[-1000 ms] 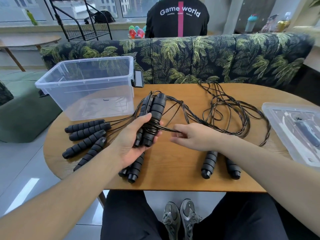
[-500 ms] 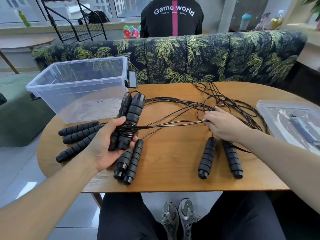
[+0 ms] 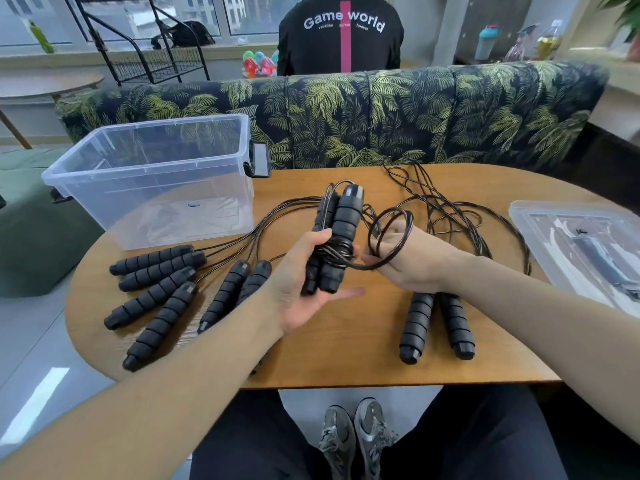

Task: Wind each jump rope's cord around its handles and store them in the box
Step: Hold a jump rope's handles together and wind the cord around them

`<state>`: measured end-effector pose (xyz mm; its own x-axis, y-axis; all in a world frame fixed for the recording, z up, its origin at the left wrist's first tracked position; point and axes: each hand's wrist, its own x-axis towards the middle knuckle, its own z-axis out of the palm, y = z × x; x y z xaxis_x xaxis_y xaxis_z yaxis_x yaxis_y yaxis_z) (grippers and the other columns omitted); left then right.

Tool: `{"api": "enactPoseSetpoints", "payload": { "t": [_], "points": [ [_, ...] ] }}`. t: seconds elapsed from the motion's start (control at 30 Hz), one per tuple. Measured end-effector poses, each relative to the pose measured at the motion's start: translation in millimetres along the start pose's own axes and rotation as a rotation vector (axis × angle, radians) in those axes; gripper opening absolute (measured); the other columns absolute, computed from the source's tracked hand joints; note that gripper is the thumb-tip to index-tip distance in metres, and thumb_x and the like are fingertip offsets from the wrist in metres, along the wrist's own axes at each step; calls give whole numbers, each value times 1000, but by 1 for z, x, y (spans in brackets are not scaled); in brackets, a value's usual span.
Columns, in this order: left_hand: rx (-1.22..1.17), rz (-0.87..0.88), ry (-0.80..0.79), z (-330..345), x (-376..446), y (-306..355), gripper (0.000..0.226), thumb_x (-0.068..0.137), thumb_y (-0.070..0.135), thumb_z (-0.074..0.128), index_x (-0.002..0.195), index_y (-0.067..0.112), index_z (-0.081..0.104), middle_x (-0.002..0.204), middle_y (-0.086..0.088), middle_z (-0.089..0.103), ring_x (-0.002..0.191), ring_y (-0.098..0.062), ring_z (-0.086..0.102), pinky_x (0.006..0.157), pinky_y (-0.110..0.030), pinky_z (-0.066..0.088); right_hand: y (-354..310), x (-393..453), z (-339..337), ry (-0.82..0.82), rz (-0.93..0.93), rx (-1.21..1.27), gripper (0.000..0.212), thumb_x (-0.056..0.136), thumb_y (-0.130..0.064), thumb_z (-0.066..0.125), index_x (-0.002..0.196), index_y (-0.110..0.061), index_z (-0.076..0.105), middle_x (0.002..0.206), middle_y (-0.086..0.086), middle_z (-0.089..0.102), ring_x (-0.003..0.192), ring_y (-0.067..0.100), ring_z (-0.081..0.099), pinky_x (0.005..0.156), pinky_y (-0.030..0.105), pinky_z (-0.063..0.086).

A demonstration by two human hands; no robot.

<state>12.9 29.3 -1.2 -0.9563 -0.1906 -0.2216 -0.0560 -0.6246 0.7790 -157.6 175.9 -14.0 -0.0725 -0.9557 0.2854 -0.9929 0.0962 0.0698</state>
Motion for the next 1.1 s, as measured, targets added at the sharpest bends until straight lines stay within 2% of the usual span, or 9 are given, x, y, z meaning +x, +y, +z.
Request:
{"api": "enactPoseSetpoints", "payload": {
  "t": [0.17,0.33,0.4,0.53,0.67,0.8,0.87,0.97,1.1],
  "points": [
    [-105,40,-131,9,6,-5,34,94,30,54,120,12,66,109,-10,73,104,-19,70,97,-71,46,-7,-1,-1,-304,47,-119,51,99,-48,5,87,-22,48,73,-7,59,67,22,55,95,40,38],
    [-75,2,-132,12,11,-4,35,96,29,57,121,6,63,102,-13,72,109,-28,64,100,-55,51,-9,-3,6,-360,-41,-35,46,101,-44,11,77,-22,43,76,-3,62,69,21,53,94,38,39],
    [-110,1,-84,14,14,-5,35,97,26,57,122,2,62,99,-15,70,95,-27,64,88,-40,57,-11,-2,12,-343,-52,9,53,103,-50,11,92,-22,54,80,-2,67,73,22,59,89,36,43],
    [7,44,69,9,18,6,33,96,29,56,118,6,64,92,-11,71,74,-18,58,59,-27,51,1,-9,9,-384,71,-16,33,101,-53,36,107,-26,56,85,-6,66,82,19,62,90,38,48],
    [98,27,217,-19,15,32,35,96,37,57,120,13,64,93,-5,73,67,-13,51,50,-24,44,26,-29,11,-365,150,-159,27,97,-50,49,117,-32,53,95,-18,56,103,12,57,102,39,38],
    [219,5,283,-47,-1,50,35,97,38,55,119,12,63,95,-5,74,59,-11,52,44,-21,43,41,-35,11,-398,335,-122,60,92,-58,56,143,-36,33,119,-13,62,118,13,56,114,41,30],
    [275,2,312,-58,-9,55,36,97,37,55,121,12,63,95,-7,74,59,-13,52,43,-22,43,47,-40,10,-410,375,-121,62,93,-59,54,145,-35,31,129,-9,62,120,14,56,117,41,27],
    [407,-2,369,-69,-17,57,37,95,38,58,120,11,64,94,-7,75,68,-18,56,53,-27,47,46,-41,9,-433,330,-149,43,103,-54,35,138,-34,49,132,-12,61,127,11,53,121,46,19],
    [547,41,436,-71,-19,48,40,88,38,70,121,14,66,97,-8,77,78,-26,70,70,-39,59,34,-31,9,-421,242,-154,44,106,-45,25,138,-35,54,129,-14,65,129,8,54,123,52,-8]
  ]
}}
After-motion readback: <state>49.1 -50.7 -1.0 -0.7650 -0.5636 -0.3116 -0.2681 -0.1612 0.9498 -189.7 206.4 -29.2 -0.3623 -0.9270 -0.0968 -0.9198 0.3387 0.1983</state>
